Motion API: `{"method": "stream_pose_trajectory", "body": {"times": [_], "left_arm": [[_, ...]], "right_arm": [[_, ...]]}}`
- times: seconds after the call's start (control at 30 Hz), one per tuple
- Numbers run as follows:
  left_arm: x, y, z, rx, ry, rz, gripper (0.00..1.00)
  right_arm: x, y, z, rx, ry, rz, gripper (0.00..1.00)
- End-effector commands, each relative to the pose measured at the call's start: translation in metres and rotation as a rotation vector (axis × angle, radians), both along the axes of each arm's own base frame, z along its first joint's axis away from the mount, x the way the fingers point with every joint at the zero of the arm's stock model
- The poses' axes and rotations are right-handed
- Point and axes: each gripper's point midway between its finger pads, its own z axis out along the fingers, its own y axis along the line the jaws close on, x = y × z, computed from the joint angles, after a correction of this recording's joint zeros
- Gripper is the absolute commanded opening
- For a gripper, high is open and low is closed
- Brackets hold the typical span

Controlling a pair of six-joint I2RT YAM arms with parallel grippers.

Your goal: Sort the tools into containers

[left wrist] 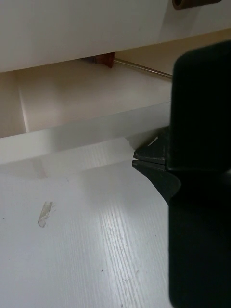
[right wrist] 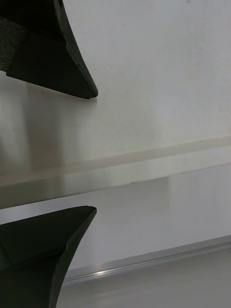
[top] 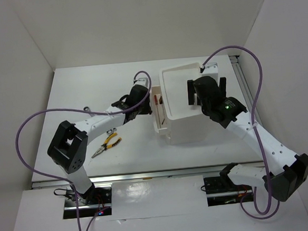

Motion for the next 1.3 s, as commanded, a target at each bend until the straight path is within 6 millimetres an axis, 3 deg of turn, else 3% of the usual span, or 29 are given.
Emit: {"method": "stream_pose_trajectory", "body": {"times": [0.0,0.17,0.3,0.4,0.6,0.63,0.73,0.77,0.83,1.07,1.13,1.27], "left_arm": [[0.004,-0.019,0.011,-0.054,-0.018,-0.009,0.01],[0.006,-0.028,0.01,-0.092,-0.009,-0.013,0.01],[-0.002,-0.053,0.02,-0.162,-0.022,-0.07,0.03],[-0.005,-0.067,0.027,-0.229,-0.029,-0.125,0.04],[-0.012,-0.075,0.024,-0.279,-0.009,-0.152,0.08],[-0.015,-0.073,0.02,-0.274,0.013,-0.143,0.08],[-0.012,-0.068,0.014,-0.258,0.04,-0.092,0.26],[-0.014,-0.062,0.007,-0.237,0.062,-0.059,0.41],[-0.016,-0.056,0.001,-0.226,0.094,-0.016,0.57],[-0.023,-0.05,-0.015,-0.305,0.148,0.004,0.65],[-0.025,-0.021,-0.027,-0.255,0.192,0.127,0.68],[-0.037,0.008,-0.045,-0.232,0.265,0.27,0.69]], "right_arm": [[-0.004,0.008,-0.004,0.037,0.029,0.015,1.0],[-0.013,0.005,-0.019,0.065,0.052,-0.013,1.0],[-0.015,0.008,-0.025,0.083,0.064,0.001,1.0],[-0.015,0.01,-0.026,0.098,0.067,0.007,1.0],[-0.017,0.007,-0.021,0.102,0.047,-0.001,1.0],[-0.017,0.007,-0.02,0.102,0.047,-0.001,1.0],[-0.018,0.004,-0.022,0.084,0.054,-0.004,1.0],[-0.018,0.002,-0.021,0.078,0.05,-0.014,1.0],[-0.02,-0.001,-0.022,0.065,0.056,-0.024,1.0],[-0.018,-0.004,-0.003,0.076,0.013,-0.04,1.0],[-0.012,-0.004,0.008,0.071,-0.002,-0.056,1.0],[-0.001,-0.003,0.026,0.049,-0.027,-0.072,1.0]]}}
